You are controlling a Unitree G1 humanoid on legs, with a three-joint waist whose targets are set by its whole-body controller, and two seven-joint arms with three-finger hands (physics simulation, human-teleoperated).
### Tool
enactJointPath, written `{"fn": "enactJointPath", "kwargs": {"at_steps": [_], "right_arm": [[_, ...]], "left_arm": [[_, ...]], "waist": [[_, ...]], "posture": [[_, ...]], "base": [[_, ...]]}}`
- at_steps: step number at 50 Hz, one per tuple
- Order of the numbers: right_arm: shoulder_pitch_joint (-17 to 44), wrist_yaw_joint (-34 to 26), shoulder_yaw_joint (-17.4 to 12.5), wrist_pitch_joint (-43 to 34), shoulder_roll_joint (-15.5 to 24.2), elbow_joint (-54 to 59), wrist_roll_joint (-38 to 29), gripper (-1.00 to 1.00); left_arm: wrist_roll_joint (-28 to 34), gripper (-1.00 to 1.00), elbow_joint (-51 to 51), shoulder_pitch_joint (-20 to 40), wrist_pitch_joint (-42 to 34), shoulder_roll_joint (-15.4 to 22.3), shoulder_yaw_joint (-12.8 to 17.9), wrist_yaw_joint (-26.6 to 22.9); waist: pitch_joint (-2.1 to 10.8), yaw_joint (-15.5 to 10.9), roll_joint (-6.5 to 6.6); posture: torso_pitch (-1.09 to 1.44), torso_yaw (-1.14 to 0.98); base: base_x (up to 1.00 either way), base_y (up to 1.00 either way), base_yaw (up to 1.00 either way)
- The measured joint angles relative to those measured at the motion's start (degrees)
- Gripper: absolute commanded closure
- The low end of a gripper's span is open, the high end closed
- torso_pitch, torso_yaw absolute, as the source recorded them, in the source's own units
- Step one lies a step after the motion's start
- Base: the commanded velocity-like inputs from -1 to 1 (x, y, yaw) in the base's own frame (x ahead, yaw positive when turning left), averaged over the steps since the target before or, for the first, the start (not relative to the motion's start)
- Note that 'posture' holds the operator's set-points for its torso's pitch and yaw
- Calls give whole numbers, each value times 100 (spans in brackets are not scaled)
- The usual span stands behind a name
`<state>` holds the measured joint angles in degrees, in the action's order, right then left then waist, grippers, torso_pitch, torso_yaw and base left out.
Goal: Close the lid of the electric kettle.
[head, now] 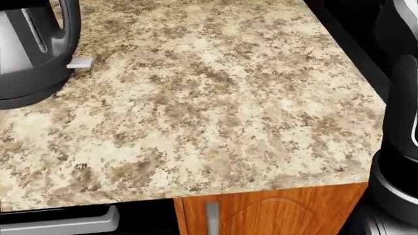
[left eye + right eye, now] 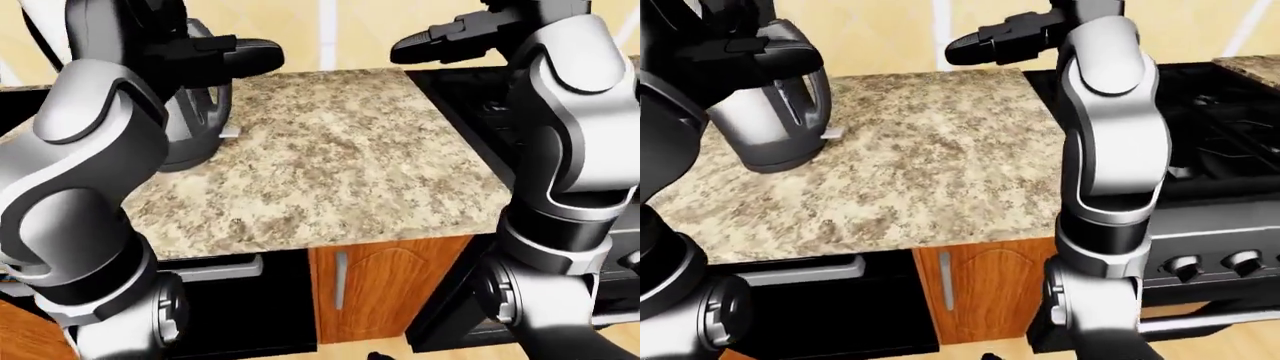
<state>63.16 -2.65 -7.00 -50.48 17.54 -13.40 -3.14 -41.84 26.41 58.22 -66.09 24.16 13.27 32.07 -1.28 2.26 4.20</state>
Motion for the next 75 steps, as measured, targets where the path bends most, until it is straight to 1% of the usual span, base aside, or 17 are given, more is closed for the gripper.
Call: {"fn": "enactJointPath", "kwargs": {"at_steps": [2, 3, 5, 6, 7, 9, 16, 20, 24, 27, 29, 32, 36, 50, 59, 68, 75], "right_arm": [[31, 17, -10, 58, 13, -77, 24, -100], [49, 24, 3, 95, 18, -127, 33, -100], [85, 32, 32, 175, 47, -162, 42, -100], [68, 34, 19, 209, 78, -163, 41, -100], [6, 40, -5, 228, 77, -146, 30, -100], [-102, 55, -30, 163, 66, -13, -7, -100], [-68, 14, 22, 64, 35, -7, -56, -100], [-49, -11, 36, 122, 25, -37, -84, -100], [-60, -35, 33, 100, 9, -24, -104, -100], [-50, -46, 41, 82, -1, -3, -117, -100], [-104, -57, 72, 91, -37, -32, -119, -100], [-67, -86, 106, 81, -41, -16, -99, -100], [-36, -91, 95, 126, -35, -58, -99, -100], [-89, -95, 83, 129, -43, -53, -159, -100], [-56, -98, 63, 154, -27, -53, -182, -100], [-62, -111, 85, 185, -36, -100, -213, -100], [-52, -126, 82, 200, -46, -125, -233, -100]], "left_arm": [[-8, -100, 72, 31, 22, 21, 38, -5], [-5, -100, 116, 24, 49, 36, 69, -5], [17, -100, 126, 36, 78, 35, 90, 9], [25, -100, 126, 32, 87, -11, 65, 12], [11, -100, 132, -22, 74, -47, 14, 5], [-54, -100, 40, -63, -13, -69, -87, -32], [-103, -100, 83, 43, 22, -6, 42, -10], [-123, -100, 78, 31, 69, 13, 20, 27], [-181, -100, 6, 30, -27, 17, 22, 93], [-171, -100, -14, 20, -22, 45, -7, 111], [-162, -100, 2, -30, -31, 45, 13, 121], [-153, -100, -7, -7, -64, 55, 50, 148], [-156, -100, 14, 10, -58, 63, 80, 162], [-198, -100, 39, -6, -45, 44, 47, 146], [-248, -100, 27, 33, -41, 66, 62, 166], [-319, -100, 43, 45, -14, 107, 76, 212], [-340, -100, 46, 51, -5, 114, 71, 242]], "waist": [[45, 37, -151], [36, 5, -328], [-107, -96, -657], [-182, -79, -670], [-302, -40, -588], [-396, -23, -553], [-455, -148, -506], [-467, -146, -485], [-442, -119, -379], [-271, -94, -138], [-192, -119, -229], [-17, -157, -322], [176, -195, -362], [741, -190, -278], [1159, -155, -242], [1599, -163, -235], [1849, -213, -258]], "posture": [[0, 0], [0, 0], [0, 0], [0, 0], [0, 0], [0, 0], [0, 0], [0, 0], [-4, 0], [-7, 0], [-9, 0], [-12, 0], [-16, 0], [-30, 0], [-39, 0], [-48, 0], [-55, 0]], "base": [[-53, -34, 0], [0, 0, 0], [0, 0, 0], [0, 0, 0], [0, 0, 0], [0, 0, 0], [0, 0, 0], [0, 0, 0], [0, 0, 0], [0, 0, 0], [0, 0, 0], [0, 0, 0], [0, 0, 0], [0, 0, 0], [0, 0, 0], [0, 0, 0], [0, 0, 0]]}}
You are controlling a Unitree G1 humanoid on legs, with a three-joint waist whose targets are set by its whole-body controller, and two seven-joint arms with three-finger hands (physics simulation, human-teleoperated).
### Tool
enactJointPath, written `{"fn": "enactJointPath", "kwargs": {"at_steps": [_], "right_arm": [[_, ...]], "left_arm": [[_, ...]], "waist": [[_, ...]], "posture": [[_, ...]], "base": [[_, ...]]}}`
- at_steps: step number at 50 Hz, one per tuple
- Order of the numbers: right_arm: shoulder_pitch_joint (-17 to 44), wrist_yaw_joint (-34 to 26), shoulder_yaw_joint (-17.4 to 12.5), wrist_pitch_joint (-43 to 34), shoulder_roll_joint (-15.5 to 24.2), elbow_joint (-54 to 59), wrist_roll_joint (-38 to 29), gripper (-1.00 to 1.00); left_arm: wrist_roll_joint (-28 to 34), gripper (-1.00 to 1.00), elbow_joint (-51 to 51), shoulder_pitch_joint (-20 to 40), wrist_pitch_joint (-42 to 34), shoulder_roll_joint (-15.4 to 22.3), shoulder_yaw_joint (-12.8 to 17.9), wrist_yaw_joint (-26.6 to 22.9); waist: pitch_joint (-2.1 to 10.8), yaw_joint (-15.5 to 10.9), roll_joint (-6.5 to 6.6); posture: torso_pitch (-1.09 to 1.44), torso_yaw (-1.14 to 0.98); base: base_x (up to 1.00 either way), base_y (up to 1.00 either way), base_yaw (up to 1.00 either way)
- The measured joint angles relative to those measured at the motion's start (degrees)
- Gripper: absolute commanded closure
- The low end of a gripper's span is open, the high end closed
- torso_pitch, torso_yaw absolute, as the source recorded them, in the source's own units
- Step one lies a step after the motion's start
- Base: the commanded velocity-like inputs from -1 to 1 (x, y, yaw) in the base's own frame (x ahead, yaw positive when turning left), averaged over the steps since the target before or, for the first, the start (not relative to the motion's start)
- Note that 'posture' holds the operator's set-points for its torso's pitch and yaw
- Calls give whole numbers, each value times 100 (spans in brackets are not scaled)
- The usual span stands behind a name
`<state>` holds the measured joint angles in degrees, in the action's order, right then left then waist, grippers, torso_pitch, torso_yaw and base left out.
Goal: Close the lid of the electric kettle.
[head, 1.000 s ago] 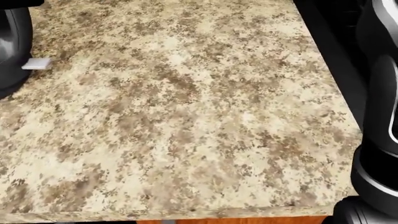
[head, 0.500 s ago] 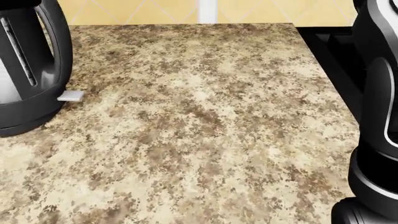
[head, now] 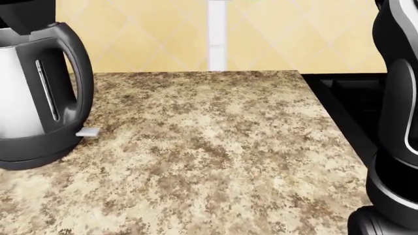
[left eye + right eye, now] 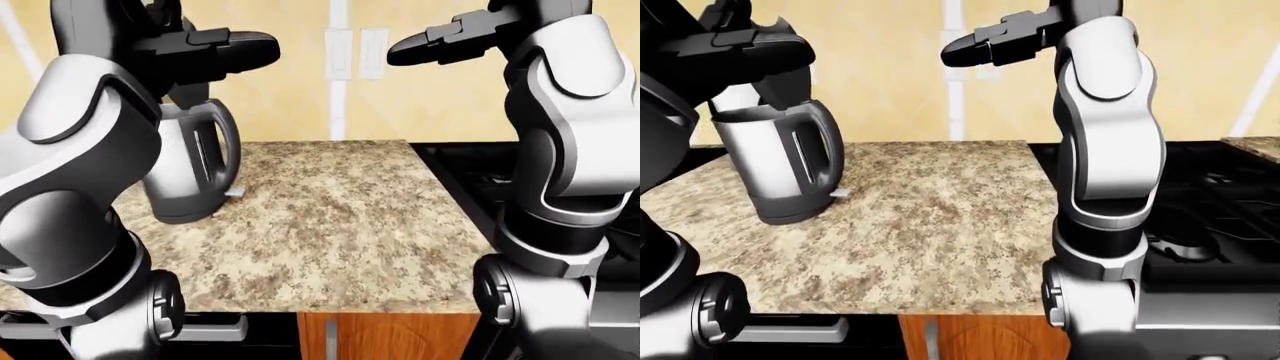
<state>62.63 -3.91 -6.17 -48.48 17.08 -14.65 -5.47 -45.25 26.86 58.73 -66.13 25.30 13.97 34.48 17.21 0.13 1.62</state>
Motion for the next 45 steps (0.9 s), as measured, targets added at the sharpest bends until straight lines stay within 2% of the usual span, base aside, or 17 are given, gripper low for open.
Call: {"fn": "enactJointPath", "kwargs": {"at_steps": [12, 40, 45], "right_arm": [[-5, -11, -4, 12, -12, -22, -7, -100], [-4, -12, -7, 0, -1, -49, -13, -100], [-14, -15, 14, 25, -16, -26, -39, -100]], "left_arm": [[-25, -100, -16, -21, 25, 8, -11, 28], [-56, -100, -3, 20, -45, 10, 14, 65], [-449, -100, 231, 331, -389, -83, 148, 325]], "waist": [[270, -89, -27], [758, -135, -3], [815, -107, -14]], "posture": [[-67, 0], [-95, 0], [-95, 0]], "base": [[0, 0, 0], [0, 0, 0], [0, 0, 0]]}}
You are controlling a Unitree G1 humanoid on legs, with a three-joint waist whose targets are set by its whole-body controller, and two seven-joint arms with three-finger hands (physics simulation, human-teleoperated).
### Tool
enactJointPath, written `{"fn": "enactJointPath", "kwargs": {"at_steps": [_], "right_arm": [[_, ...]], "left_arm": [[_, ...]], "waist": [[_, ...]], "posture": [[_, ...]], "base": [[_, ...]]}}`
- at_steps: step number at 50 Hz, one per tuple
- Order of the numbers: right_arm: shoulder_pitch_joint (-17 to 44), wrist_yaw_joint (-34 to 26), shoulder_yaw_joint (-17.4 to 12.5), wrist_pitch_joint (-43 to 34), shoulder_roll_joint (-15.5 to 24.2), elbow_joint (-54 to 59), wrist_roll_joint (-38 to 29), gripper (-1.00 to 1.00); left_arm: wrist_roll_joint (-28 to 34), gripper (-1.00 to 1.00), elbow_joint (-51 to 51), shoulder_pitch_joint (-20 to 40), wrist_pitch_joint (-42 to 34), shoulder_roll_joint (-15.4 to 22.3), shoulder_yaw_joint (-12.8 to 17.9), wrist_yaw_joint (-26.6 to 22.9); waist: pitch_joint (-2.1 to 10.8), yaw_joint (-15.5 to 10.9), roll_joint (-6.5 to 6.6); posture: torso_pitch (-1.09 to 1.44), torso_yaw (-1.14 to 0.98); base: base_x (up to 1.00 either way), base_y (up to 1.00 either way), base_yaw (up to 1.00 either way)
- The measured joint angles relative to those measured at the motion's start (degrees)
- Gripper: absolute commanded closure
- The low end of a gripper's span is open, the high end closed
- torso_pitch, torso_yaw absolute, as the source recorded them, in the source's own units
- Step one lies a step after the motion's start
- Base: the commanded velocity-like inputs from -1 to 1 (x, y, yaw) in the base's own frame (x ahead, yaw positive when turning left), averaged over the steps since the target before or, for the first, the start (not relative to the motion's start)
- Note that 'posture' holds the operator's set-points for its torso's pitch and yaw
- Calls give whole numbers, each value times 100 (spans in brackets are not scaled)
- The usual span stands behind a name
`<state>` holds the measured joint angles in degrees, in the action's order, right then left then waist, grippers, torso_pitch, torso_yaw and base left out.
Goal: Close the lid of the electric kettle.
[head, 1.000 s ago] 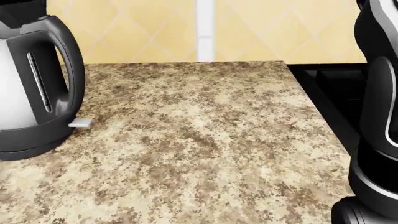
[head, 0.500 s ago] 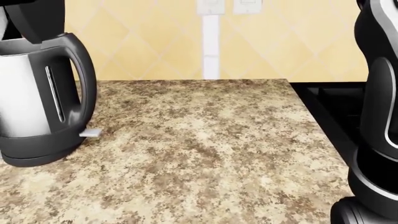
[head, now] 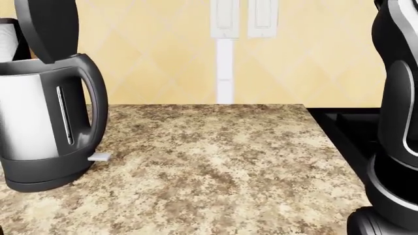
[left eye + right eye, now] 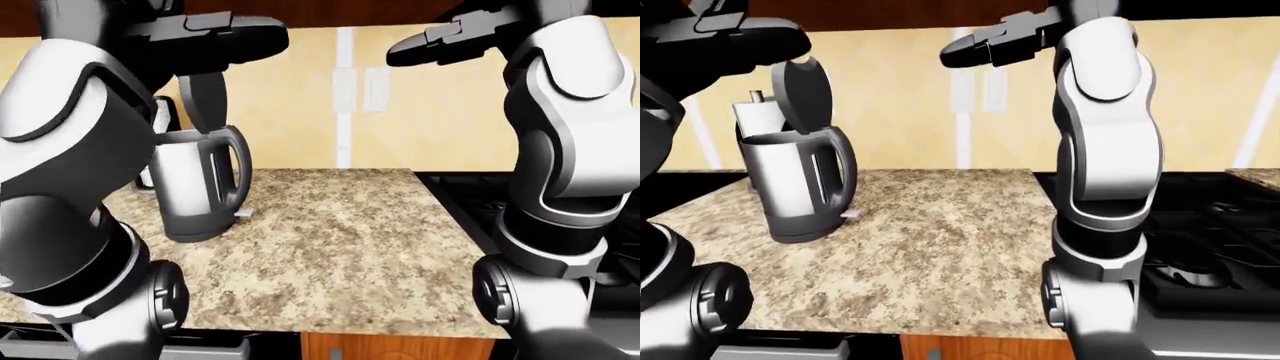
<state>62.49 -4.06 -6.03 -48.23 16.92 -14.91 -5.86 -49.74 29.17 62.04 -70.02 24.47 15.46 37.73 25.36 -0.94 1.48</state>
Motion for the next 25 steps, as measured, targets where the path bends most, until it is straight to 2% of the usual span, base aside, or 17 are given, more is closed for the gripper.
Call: {"fn": "enactJointPath", "kwargs": {"at_steps": [2, 5, 9, 16, 20, 25], "right_arm": [[-9, -9, 25, -2, -13, -8, -12, -100], [-15, -24, 28, -7, -23, 0, -29, -100], [3, -29, -12, -24, -7, 0, -50, -100], [13, -27, 4, 3, -19, -36, -75, -100], [26, -37, -10, -25, -10, -64, -59, -100], [27, -25, -12, 0, -7, -86, -59, -100]], "left_arm": [[-285, -100, 130, 156, -98, 47, 61, 207], [-609, -100, 163, 244, -53, 153, -5, 439], [-501, -100, -96, 291, 121, 264, -413, 366], [236, -100, -595, 931, -20, -111, -881, -62], [1037, -100, -1370, 1351, 165, -447, -1331, -659], [2070, -100, -2171, 1832, 168, -879, -1554, -1475]], "waist": [[27, 11, 12], [79, 16, 27], [138, 20, 22], [207, 47, -10], [269, 46, -42], [302, 68, -65]], "posture": [[-95, 0], [-95, 0], [-95, 0], [-95, 0], [-95, 0], [-95, 0]], "base": [[0, 0, 0], [0, 0, 0], [0, 0, 0], [0, 0, 0], [0, 0, 0], [0, 0, 0]]}}
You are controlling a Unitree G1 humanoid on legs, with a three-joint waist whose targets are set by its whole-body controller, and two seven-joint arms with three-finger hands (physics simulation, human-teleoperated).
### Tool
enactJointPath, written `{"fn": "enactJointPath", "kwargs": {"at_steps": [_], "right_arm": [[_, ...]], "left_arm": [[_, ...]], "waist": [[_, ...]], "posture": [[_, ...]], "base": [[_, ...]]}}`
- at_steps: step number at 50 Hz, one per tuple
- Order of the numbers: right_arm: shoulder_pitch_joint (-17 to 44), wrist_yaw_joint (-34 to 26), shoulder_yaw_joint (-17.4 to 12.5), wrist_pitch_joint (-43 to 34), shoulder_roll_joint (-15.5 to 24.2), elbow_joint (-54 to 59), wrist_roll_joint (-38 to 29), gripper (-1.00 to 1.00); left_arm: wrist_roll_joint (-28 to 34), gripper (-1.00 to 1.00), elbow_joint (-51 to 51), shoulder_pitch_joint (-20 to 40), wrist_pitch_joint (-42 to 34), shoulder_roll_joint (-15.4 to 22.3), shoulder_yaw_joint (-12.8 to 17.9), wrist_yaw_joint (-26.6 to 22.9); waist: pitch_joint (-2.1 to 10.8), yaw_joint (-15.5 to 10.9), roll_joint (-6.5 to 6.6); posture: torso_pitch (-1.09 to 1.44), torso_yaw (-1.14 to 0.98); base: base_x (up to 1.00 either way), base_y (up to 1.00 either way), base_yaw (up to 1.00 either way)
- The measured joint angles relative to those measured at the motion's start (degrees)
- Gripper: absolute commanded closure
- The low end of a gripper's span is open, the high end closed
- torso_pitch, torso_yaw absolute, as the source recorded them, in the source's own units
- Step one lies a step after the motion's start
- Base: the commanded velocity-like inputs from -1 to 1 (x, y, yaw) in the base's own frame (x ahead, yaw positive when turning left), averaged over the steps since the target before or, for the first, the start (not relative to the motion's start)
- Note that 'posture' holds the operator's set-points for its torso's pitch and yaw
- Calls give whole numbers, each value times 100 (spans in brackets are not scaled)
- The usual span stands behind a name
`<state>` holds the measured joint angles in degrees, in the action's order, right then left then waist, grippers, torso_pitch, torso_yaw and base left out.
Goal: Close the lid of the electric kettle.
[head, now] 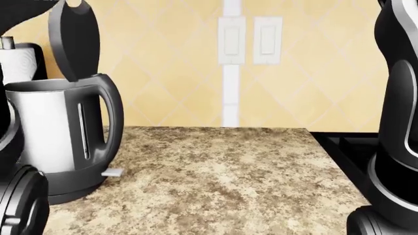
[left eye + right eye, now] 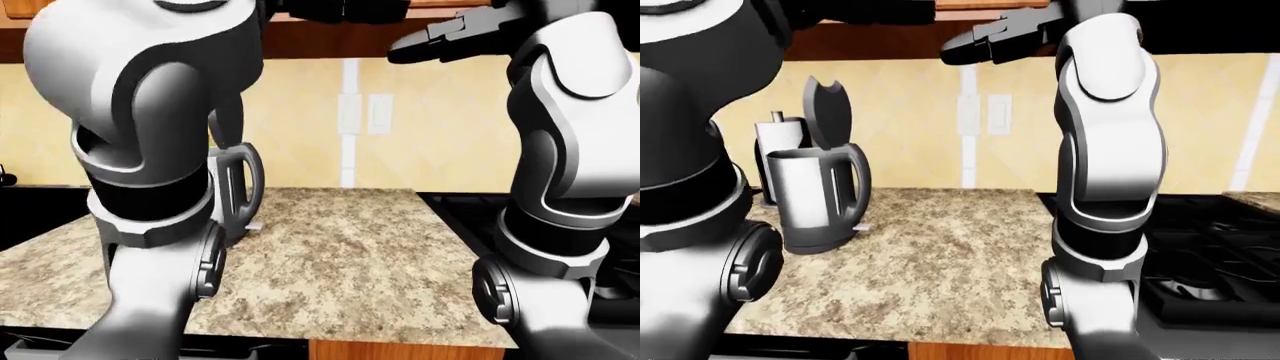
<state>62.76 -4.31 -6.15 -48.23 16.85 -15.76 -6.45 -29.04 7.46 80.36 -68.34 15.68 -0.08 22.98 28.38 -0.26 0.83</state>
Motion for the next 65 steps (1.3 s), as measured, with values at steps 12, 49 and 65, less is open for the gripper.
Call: {"fn": "enactJointPath", "kwargs": {"at_steps": [12, 49, 65], "right_arm": [[-9, 5, 5, 16, -11, 81, 19, -100], [-41, 19, 14, 52, -26, 83, 45, -100], [-46, 20, 0, 68, -19, 90, 54, -100]], "left_arm": [[1603, -100, -3009, 1431, 947, -830, 50, -1594], [2680, -100, -7783, 1467, 3397, -1472, 512, -1841], [2671, -100, -7951, 977, 3341, -1597, 533, -2034]], "waist": [[81, 20, -111], [141, 170, -140], [141, 173, -131]], "posture": [[-94, 0], [-91, 0], [-91, 0]], "base": [[0, 0, 0], [0, 0, 0], [0, 0, 0]]}}
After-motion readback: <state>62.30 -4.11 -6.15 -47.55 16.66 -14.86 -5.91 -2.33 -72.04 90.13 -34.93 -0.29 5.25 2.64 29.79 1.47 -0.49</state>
